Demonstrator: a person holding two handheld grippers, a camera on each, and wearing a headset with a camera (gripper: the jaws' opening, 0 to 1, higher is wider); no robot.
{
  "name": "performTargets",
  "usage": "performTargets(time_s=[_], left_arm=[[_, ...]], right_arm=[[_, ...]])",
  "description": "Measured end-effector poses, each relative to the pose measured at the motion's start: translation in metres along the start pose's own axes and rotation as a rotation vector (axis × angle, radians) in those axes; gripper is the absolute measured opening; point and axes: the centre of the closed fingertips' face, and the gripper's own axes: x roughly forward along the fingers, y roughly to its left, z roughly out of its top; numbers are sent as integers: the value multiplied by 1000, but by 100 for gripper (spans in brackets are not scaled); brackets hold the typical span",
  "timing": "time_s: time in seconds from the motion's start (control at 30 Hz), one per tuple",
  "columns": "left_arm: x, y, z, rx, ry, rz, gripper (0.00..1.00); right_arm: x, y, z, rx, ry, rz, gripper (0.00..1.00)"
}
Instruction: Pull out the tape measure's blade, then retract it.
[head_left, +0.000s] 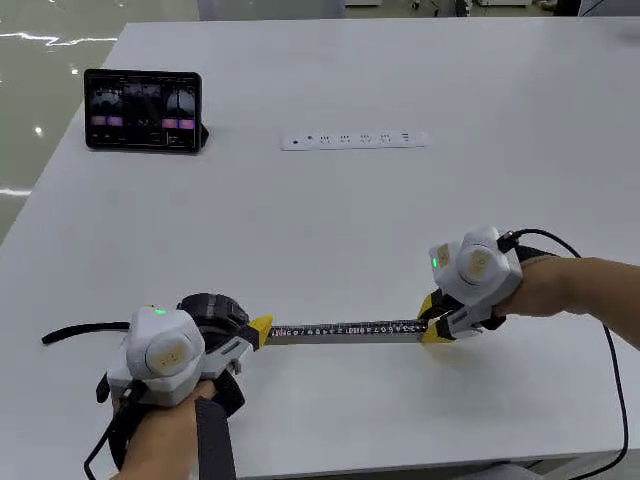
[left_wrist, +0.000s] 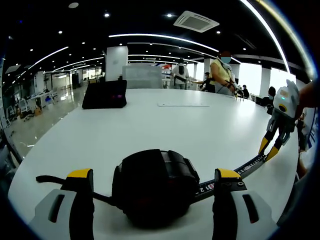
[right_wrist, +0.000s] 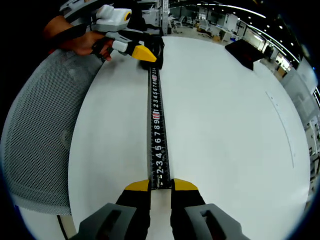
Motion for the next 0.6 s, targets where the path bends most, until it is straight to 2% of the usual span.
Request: performTargets(time_s=[0.1, 0.23, 0.33, 0.37, 0.47, 0.53, 0.57, 0.6], left_arm=[[2, -1, -3, -5, 12, -6, 89], [2, 2, 1, 10, -2, 11, 78], [2, -1, -1, -14, 11, -5, 69], [2, 0, 0, 3, 10, 0, 67], [3, -1, 3, 8, 14, 0, 66], [3, -2, 2, 11, 19, 1, 66], [4, -2, 2, 14, 21, 0, 65], [3, -2, 2, 19, 21, -2, 65]], right_arm=[[0, 1, 0, 21, 2, -2, 11], [1, 0, 0, 44, 15, -1, 10], [1, -1, 1, 39, 36, 2, 10], [1, 0, 1, 37, 44, 3, 10], [1, 0, 0, 13, 63, 10, 10], [0, 0, -1, -3, 65, 14, 9], [0, 0, -1, -41, 64, 18, 9], [0, 1, -1, -39, 63, 17, 9]])
